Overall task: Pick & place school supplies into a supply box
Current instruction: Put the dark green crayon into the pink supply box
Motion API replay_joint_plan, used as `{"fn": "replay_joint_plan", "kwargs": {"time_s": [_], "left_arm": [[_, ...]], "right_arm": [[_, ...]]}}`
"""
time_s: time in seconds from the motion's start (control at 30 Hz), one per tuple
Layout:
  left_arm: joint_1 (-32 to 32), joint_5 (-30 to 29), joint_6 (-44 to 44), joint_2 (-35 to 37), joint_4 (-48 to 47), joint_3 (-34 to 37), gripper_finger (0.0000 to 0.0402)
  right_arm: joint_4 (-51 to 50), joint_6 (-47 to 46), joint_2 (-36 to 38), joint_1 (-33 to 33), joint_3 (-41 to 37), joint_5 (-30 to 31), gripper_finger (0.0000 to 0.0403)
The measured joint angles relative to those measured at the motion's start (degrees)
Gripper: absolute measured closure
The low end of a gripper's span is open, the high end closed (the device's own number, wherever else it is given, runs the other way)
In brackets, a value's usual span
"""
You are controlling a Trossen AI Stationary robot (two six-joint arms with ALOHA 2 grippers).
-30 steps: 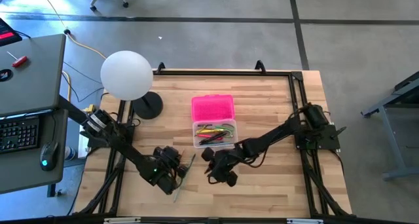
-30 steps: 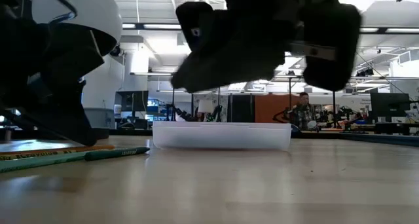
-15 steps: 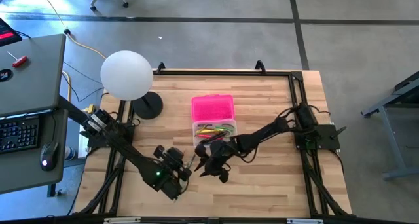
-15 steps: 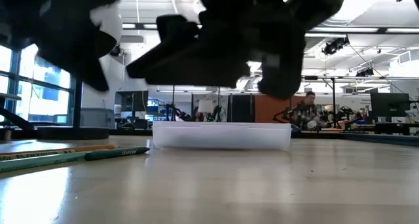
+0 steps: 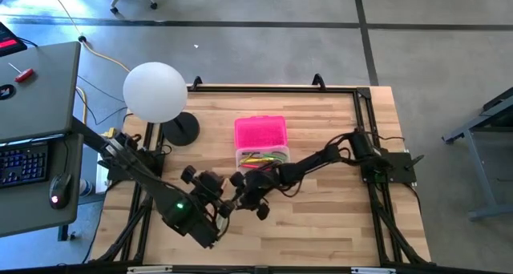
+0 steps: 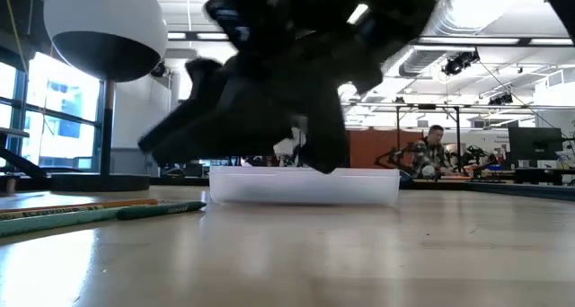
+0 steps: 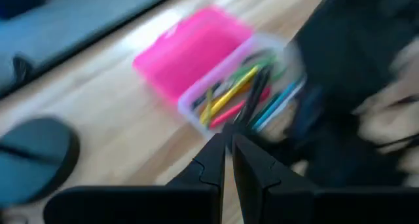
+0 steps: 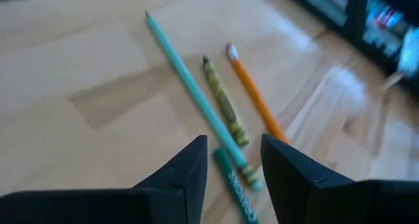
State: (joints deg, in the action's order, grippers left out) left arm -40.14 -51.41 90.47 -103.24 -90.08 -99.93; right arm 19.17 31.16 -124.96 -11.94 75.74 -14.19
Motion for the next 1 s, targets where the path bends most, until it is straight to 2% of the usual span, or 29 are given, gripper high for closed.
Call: {"fn": "replay_joint_plan", "kwargs": {"time_s": [0.23, 0.53, 1.0], "left_arm": [[0.0, -2.8, -5.1, 0.0, 0.0, -3.6, 0.0339], [0.0, -2.0, -6.3, -0.1, 0.1, -3.5, 0.0339], [0.0, -1.8, -6.2, -0.1, 0.1, -3.5, 0.0339]], "right_arm": [[-6.5, -0.6, -4.5, 1.1, 5.3, 0.2, 0.0290], [-8.1, -2.3, -4.5, 2.5, 5.1, 0.5, 0.0313], [-17.4, -2.9, -4.1, 2.9, 5.4, -1.8, 0.0341]]}}
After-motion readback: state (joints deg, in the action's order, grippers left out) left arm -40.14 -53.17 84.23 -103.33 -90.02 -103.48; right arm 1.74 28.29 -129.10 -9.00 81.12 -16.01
